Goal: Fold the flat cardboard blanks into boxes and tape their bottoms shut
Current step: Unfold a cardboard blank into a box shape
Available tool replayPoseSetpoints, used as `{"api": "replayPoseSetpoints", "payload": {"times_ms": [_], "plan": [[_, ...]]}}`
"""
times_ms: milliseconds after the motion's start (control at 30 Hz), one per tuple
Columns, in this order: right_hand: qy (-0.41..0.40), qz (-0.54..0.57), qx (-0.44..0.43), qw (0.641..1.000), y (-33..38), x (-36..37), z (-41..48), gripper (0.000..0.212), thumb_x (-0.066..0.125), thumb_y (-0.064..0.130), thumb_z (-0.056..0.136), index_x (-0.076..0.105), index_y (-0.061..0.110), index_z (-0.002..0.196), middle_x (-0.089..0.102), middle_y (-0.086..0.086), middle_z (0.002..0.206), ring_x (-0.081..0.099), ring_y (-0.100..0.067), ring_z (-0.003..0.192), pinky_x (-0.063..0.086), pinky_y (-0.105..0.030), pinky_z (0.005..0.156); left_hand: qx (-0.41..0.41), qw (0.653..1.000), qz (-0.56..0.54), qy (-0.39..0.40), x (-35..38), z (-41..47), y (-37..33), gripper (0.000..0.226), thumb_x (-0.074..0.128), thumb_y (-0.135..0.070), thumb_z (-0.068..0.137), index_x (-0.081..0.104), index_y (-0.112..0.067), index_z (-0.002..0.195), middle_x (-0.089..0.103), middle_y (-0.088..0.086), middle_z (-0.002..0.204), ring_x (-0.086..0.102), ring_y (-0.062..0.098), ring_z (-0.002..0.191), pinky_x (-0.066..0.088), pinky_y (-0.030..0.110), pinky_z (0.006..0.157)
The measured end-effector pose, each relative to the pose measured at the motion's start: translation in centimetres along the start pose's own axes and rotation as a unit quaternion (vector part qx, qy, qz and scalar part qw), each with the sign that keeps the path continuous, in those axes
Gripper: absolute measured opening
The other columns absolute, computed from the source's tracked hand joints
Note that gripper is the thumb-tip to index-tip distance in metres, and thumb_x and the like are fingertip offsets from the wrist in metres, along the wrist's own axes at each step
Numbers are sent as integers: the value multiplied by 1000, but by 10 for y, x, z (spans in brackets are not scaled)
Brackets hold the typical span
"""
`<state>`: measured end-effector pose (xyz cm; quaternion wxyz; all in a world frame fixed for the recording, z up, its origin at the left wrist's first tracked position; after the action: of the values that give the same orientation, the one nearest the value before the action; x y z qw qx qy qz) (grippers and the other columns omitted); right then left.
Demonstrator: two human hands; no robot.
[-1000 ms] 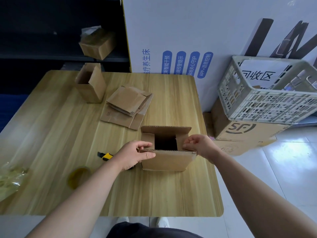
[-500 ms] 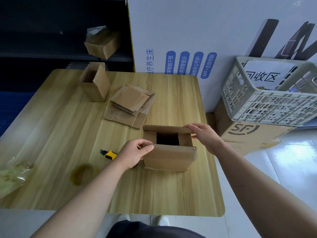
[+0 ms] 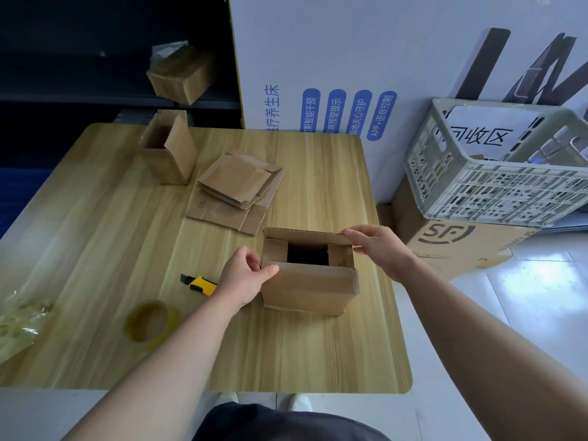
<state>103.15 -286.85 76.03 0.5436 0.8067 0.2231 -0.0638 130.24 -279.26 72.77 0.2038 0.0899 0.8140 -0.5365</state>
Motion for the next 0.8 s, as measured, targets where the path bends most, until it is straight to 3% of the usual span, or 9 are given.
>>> {"api": "replayPoseSetpoints", "payload": {"times_ms": [133, 300, 367, 433, 500, 533, 600, 667, 800], "plan": [[26, -10, 3, 1000, 1, -1, -7, 17, 64, 32, 92, 73, 24, 104, 70, 7, 109, 60, -12, 108, 47, -36, 101, -19, 1000, 0, 15, 4, 0, 1, 43, 74, -28, 83, 42, -20, 110, 49, 3, 86, 51, 19, 72, 49, 37, 72], [56, -95, -29, 994, -7, 7, -17, 15, 73, 19, 85, 72, 33, 89, 67, 13, 105, 60, -7, 102, 44, -27, 93, 22, 998, -5, 63, 10, -4, -8, 62, 66, -23, 90, 30, -44, 135, 43, 0, 87, 46, 16, 73, 43, 28, 69], [49, -131, -46, 989, -11, 9, -15, 20, 76, 17, 82, 71, 36, 82, 64, 13, 106, 60, -10, 101, 47, -28, 93, 62, 994, 19, 88, 15, -8, -17, 48, 61, -18, 93, 41, -41, 131, 41, -6, 89, 43, 12, 76, 39, 23, 69], [42, -130, -46, 990, -14, 10, -15, 22, 77, 14, 80, 71, 35, 78, 60, 13, 110, 60, -13, 101, 48, -24, 89, 84, 991, 32, 96, 17, -9, -23, 27, 59, -14, 93, 56, -32, 114, 39, -9, 85, 40, 13, 76, 36, 20, 66], [32, -129, -55, 990, -14, 11, -16, 20, 75, 13, 81, 71, 33, 79, 57, 12, 112, 59, -14, 102, 47, -22, 86, 80, 991, 29, 100, 17, -8, -22, 20, 59, -14, 93, 60, -27, 107, 41, -9, 84, 40, 14, 78, 38, 21, 66], [30, -122, -55, 991, -16, 11, -16, 17, 75, 14, 82, 72, 31, 81, 56, 12, 113, 59, -14, 103, 47, -23, 87, 78, 991, 28, 102, 17, -8, -22, 19, 59, -14, 93, 61, -27, 107, 44, -10, 89, 43, 14, 81, 40, 22, 70], [48, -99, -31, 993, -22, 14, -19, 12, 78, 23, 80, 71, 30, 87, 52, 13, 120, 57, -13, 106, 47, -28, 93, 78, 991, 25, 102, 16, -7, -20, 19, 58, -16, 94, 60, -29, 108, 44, -10, 115, 49, 12, 104, 42, 25, 93], [73, -116, -25, 990, -26, 18, -20, 30, 86, 30, 69, 67, 32, 92, 48, 14, 124, 53, -12, 108, 46, -30, 97, 82, 991, 5, 107, 20, -6, -21, 19, 57, -14, 95, 60, -27, 109, 32, -16, 136, 36, 6, 130, 29, 23, 105], [45, -141, -60, 987, -23, 21, -24, 42, 90, 25, 64, 61, 32, 93, 47, 12, 123, 52, -13, 104, 46, -23, 89, 69, 992, -64, 86, 23, -11, -13, 25, 55, -8, 94, 59, -29, 106, 57, -17, 117, 51, 8, 119, 39, 20, 95]]}}
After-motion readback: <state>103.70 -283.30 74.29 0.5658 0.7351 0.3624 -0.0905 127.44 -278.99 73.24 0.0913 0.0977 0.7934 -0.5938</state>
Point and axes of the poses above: each hand's wrist, its own z-axis towards the middle knuckle, its own x-axis out of the palm, y = z × x, the point moved 9 cm from there along z, towards the middle knuckle
